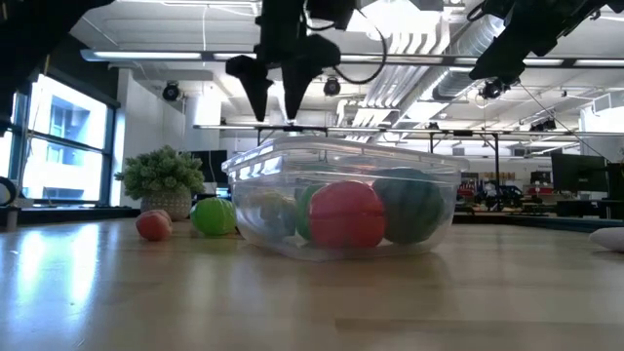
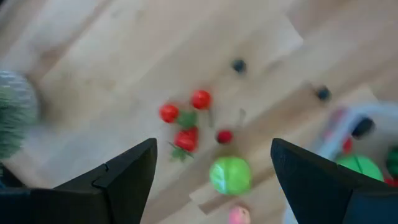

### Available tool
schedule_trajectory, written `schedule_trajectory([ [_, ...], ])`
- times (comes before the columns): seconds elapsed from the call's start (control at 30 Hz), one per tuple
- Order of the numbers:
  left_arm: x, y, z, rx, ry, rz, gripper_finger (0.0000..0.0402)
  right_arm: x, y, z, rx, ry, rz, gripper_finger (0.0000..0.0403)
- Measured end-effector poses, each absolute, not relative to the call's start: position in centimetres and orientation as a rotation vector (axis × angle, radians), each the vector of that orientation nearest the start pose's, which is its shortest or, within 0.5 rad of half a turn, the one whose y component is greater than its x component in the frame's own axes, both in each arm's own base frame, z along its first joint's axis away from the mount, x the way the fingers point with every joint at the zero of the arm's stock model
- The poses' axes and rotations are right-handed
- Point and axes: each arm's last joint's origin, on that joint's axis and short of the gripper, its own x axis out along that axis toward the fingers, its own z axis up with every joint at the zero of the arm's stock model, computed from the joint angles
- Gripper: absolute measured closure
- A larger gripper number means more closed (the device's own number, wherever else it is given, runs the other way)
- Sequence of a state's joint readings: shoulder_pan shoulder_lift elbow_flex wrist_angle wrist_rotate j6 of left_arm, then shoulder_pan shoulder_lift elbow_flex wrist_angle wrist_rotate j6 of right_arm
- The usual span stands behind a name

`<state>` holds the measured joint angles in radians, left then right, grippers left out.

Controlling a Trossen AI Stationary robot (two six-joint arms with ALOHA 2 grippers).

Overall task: Pick and placing Produce into tupperware
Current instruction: Put the blueberry into the transparent bin

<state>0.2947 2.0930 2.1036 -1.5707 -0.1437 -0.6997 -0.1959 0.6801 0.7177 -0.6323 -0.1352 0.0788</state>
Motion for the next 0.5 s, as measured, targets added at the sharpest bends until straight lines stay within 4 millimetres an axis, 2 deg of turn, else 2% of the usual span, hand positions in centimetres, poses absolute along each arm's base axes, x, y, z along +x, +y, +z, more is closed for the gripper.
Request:
schedule_trajectory([
  [0.2,36.7,15.0,29.9,-0.658,1.386,0.916,0.0098,13.5,-2.3,28.5,0.174,0.584,-0.082,0.0274],
  [0.37,36.5,15.8,30.0,-0.463,1.403,0.947,0.0098,13.5,-2.3,28.5,0.175,0.584,-0.081,0.0274],
  [0.5,36.9,15.9,30.0,-0.315,1.42,0.827,0.0098,13.5,-2.3,28.5,0.175,0.584,-0.081,0.0274],
])
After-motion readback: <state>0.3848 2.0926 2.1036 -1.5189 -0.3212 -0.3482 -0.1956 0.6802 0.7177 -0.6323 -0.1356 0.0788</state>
